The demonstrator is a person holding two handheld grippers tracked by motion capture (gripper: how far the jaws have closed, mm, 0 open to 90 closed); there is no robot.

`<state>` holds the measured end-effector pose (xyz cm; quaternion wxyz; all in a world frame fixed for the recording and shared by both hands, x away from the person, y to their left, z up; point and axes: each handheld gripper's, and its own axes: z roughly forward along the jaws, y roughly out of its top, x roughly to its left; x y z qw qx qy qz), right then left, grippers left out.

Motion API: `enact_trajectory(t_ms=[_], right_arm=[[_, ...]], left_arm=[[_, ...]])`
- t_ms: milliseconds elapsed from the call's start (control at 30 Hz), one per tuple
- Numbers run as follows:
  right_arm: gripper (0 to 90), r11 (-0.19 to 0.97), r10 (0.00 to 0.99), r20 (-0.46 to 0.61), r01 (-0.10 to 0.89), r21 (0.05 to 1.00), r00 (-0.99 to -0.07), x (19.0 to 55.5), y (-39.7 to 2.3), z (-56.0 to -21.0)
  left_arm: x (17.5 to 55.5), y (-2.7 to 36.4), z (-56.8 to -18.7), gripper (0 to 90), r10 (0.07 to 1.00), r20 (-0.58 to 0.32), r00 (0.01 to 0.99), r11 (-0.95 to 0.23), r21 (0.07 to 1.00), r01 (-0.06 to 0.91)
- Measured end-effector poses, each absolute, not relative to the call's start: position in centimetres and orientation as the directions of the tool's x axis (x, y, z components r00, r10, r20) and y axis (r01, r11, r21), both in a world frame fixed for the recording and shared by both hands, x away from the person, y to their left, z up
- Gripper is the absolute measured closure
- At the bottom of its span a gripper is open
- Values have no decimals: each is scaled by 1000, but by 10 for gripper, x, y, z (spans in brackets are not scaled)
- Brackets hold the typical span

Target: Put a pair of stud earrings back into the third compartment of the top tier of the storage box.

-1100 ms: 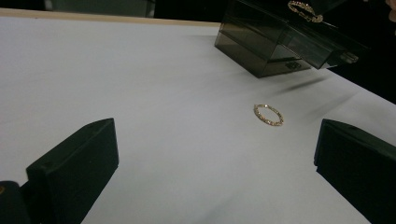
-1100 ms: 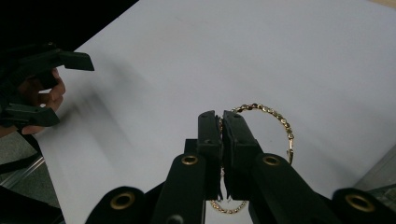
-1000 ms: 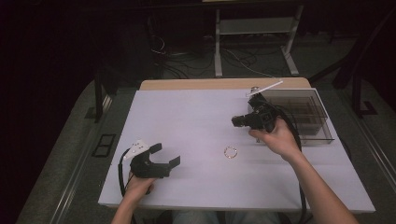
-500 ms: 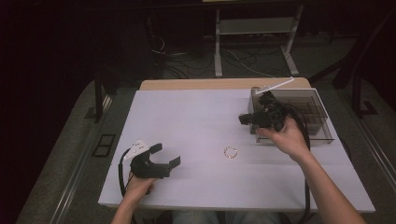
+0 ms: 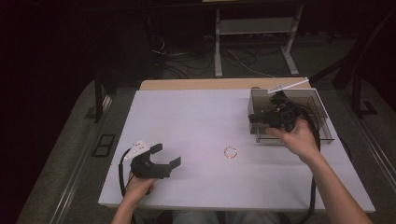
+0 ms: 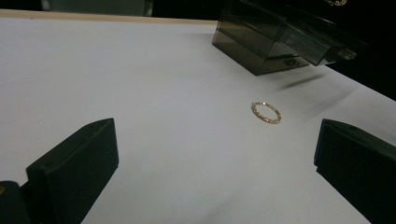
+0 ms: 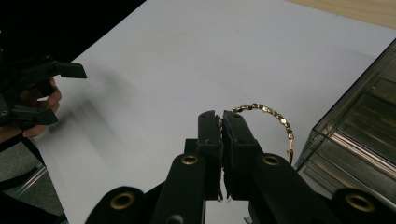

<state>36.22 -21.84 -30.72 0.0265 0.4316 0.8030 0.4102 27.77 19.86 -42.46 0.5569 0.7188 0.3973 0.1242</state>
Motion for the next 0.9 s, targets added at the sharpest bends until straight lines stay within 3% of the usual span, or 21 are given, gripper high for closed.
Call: enact_trajectory(t_ms=[900], right_arm=[[854, 217, 751, 330, 685, 695, -572, 355, -258, -306]], left_arm=[[276, 192, -425, 0, 694, -231, 682, -109, 903, 416]])
